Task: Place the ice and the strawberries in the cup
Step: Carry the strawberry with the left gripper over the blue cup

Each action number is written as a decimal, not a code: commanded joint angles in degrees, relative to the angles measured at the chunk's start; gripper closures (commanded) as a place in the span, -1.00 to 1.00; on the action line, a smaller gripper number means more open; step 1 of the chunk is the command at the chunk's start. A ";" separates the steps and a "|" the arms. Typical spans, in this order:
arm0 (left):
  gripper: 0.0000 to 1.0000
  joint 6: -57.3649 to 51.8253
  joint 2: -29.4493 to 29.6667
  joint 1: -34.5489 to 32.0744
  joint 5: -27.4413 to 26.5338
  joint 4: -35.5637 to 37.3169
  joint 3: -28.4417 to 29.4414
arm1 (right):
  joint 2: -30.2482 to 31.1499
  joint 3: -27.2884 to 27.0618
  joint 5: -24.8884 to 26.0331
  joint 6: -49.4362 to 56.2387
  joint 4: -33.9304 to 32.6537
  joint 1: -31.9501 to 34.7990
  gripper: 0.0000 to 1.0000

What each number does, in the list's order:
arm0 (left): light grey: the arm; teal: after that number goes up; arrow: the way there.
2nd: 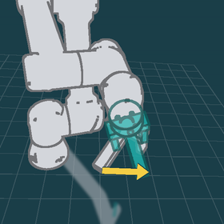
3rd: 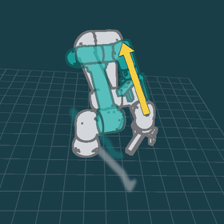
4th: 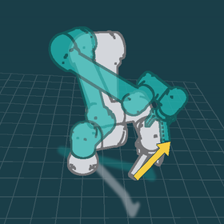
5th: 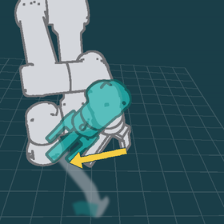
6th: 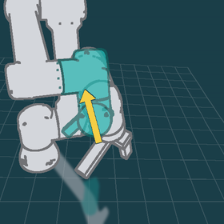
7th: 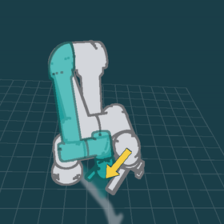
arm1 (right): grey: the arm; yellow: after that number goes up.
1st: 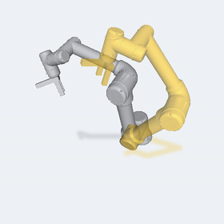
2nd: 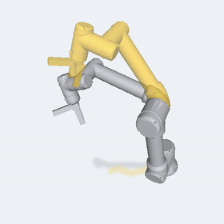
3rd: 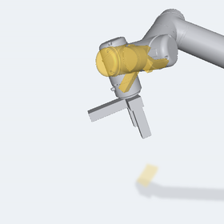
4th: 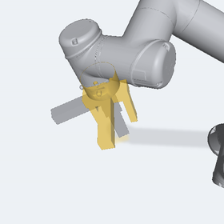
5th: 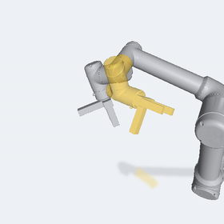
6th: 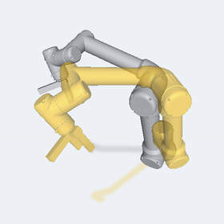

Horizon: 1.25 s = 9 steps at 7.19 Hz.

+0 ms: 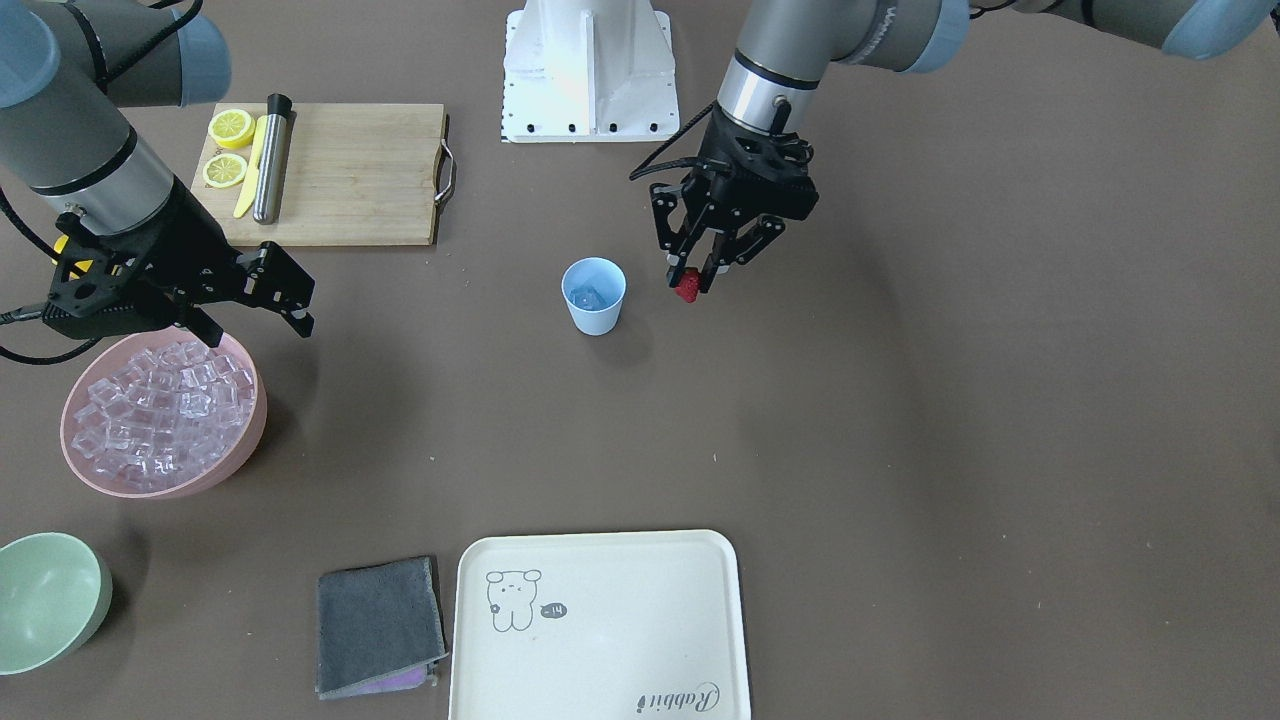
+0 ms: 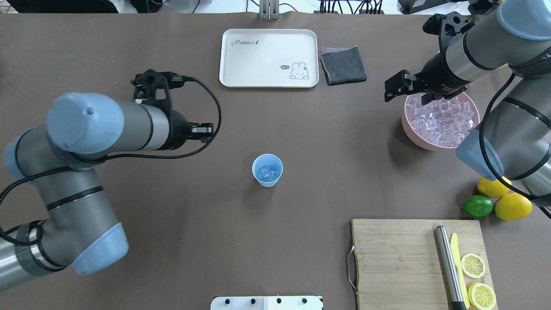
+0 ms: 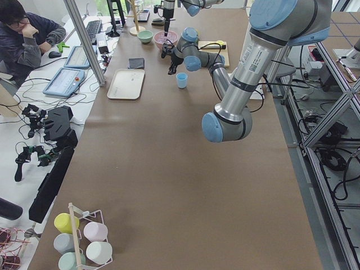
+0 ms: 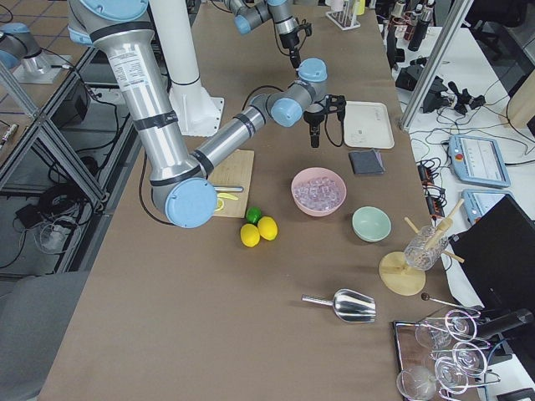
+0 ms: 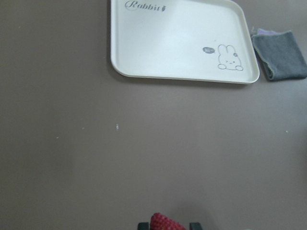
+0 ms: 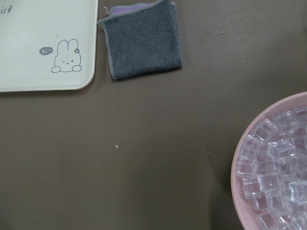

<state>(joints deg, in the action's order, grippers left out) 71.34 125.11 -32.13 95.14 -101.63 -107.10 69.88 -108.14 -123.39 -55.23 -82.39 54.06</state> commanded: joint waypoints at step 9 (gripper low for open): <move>1.00 3.02 5.23 11.22 -10.77 -3.05 8.23 | -0.27 0.04 -0.10 0.21 -0.05 1.05 -0.99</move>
<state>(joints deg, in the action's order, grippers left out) 74.35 130.41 -21.07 84.38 -104.82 -98.28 69.61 -108.10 -123.48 -55.05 -82.43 55.01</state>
